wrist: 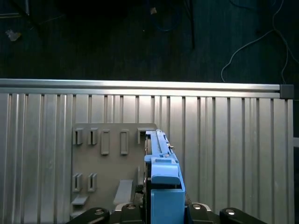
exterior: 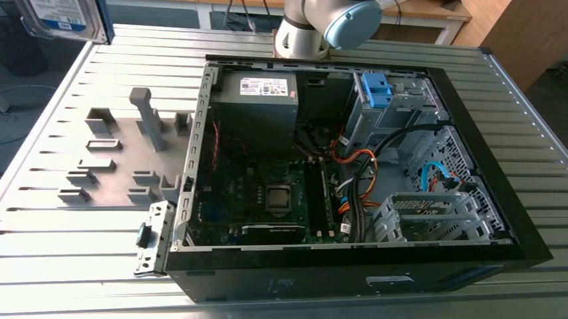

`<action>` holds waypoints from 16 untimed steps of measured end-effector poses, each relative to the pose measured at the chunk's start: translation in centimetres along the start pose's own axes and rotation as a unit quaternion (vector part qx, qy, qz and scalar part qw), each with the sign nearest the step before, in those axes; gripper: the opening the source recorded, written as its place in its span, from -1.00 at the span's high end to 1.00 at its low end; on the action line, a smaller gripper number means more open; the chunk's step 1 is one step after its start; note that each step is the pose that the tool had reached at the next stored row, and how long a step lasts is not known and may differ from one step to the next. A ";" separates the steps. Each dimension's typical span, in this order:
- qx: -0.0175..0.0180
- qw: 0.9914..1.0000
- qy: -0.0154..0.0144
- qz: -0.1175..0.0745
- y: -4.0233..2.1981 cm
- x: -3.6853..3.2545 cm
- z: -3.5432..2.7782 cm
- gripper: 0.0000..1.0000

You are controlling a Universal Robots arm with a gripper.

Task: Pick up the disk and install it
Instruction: 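Pick up the disk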

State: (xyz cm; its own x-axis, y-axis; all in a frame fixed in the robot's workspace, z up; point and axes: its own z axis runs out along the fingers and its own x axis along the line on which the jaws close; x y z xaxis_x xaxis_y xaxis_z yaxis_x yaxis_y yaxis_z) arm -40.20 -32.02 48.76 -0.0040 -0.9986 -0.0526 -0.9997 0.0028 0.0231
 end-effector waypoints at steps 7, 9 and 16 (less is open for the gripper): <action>0.000 1.000 -0.002 0.000 0.06 -0.12 -2.33 0.27; 0.000 1.000 -0.003 0.000 0.07 -0.15 -2.96 0.27; 0.000 1.000 -0.004 0.000 0.12 -0.28 -5.34 0.27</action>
State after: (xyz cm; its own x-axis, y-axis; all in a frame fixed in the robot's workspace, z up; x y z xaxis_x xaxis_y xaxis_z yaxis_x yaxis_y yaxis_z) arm -40.20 -32.03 54.11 -0.0039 -0.9981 -0.0608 -0.9997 0.0025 0.0229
